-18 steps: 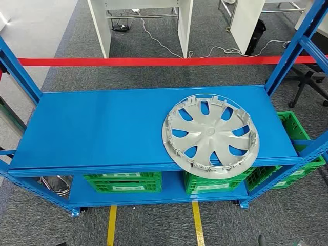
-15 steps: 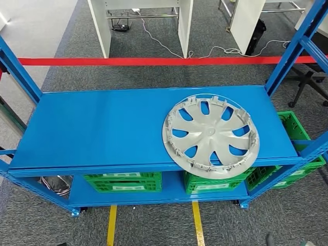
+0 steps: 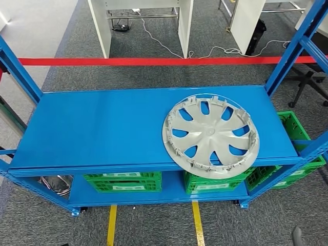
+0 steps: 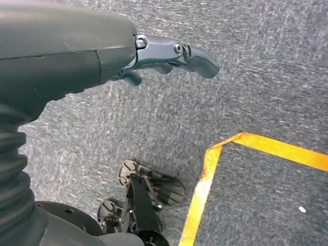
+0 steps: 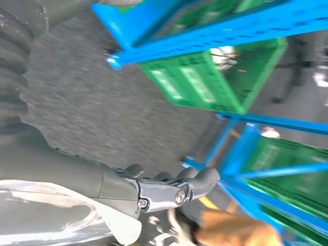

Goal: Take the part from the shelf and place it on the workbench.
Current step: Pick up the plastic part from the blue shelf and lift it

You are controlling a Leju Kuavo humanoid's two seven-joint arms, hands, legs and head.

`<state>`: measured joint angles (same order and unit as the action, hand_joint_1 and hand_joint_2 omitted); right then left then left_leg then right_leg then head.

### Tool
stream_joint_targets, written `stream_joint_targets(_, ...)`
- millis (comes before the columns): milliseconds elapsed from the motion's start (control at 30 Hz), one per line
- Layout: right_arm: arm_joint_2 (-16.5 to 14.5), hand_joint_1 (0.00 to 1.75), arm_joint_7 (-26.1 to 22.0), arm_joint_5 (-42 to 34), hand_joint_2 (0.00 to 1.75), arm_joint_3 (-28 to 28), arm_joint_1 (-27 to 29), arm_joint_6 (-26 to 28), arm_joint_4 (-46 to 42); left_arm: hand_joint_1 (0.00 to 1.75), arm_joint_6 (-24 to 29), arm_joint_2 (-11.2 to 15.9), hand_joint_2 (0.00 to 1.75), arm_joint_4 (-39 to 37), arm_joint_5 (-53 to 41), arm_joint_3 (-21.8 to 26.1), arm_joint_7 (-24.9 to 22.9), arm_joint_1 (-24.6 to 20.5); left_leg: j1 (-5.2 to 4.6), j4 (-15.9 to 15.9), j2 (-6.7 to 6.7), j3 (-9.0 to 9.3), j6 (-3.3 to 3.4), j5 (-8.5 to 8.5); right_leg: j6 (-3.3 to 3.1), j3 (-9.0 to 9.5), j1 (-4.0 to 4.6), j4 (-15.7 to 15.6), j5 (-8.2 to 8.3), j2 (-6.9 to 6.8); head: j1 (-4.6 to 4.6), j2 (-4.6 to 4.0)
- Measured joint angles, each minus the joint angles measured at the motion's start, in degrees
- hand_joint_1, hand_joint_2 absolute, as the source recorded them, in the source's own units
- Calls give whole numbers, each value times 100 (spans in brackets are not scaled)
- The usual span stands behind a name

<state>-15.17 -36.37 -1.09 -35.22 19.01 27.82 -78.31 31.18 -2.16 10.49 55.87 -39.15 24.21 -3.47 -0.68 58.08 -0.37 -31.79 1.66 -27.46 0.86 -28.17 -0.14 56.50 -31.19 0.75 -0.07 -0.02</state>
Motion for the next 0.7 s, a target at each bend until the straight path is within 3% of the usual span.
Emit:
stream_joint_targets(333, -145, 0, -190, 1009, 175, 573, 514, 294, -1773, 0, 187, -19, 175, -35, 57, -312, -96, -7, 1, 0, 0, 1, 0, 0, 0, 1, 0, 0, 0, 0, 0, -1)
stream_joint_targets(533, -130, 0, -175, 2095, 175, 1010, 655, 507, -2282, 0, 223, -21, 175, -49, 64, -460, -208, -9, 0, 0, 0, 1, 0, 0, 0, 2, 1, 0, 0, 0, 0, -1)
stream_joint_targets(700, 77, 0, 147, 2997, 175, 1440, 711, 637, -2537, 0, 222, -21, 175, -58, 59, -598, -297, -10, 0, 0, 0, 0, 0, 0, 0, 2, 1, 0, 0, 0, 0, 1)
